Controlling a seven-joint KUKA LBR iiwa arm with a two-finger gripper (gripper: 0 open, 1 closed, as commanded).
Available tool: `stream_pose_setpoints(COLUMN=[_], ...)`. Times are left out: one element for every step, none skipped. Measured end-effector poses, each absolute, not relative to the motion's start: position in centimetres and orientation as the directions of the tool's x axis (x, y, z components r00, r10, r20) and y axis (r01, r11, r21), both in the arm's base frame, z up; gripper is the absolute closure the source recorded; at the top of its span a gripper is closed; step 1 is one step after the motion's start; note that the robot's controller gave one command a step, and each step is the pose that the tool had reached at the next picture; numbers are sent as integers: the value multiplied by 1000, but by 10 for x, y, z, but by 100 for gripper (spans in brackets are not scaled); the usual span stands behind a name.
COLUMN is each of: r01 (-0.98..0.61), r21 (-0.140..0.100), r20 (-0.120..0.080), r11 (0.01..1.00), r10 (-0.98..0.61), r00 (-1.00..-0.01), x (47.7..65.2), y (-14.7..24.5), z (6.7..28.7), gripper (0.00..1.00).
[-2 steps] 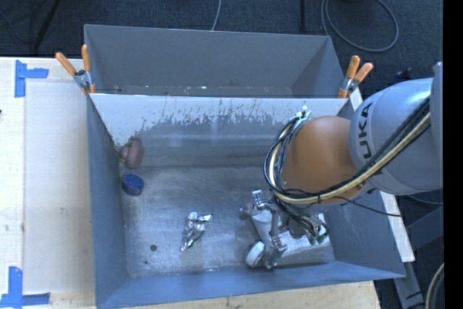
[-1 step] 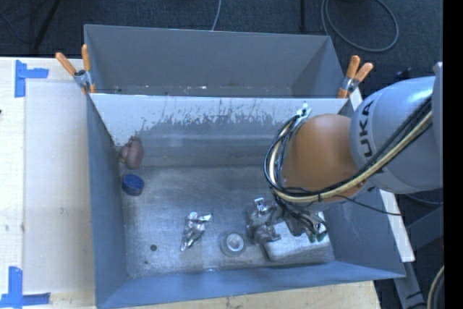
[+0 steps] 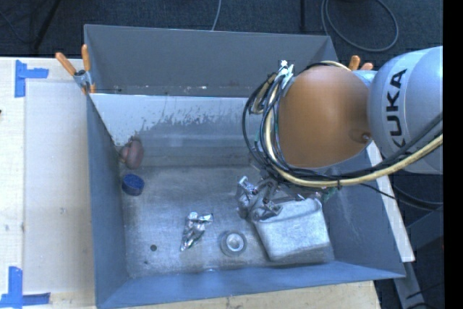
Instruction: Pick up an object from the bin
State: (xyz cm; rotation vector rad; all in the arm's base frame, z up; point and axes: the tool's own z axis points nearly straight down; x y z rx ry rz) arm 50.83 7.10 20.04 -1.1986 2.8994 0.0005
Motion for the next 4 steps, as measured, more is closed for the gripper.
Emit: stream_pose_setpoints(r01=[-703,-924,-974,-973], r21=[2,6,-2,-11], r20=[0,2,5,-3], r11=[712,383,226,229], r10=[-703,-924,-974,-973], r00=[-712,-383,-226,-229], x=[507,521,526,528], y=[70,91,104,105], z=[198,138,80,82], gripper=[0,0,0,100])
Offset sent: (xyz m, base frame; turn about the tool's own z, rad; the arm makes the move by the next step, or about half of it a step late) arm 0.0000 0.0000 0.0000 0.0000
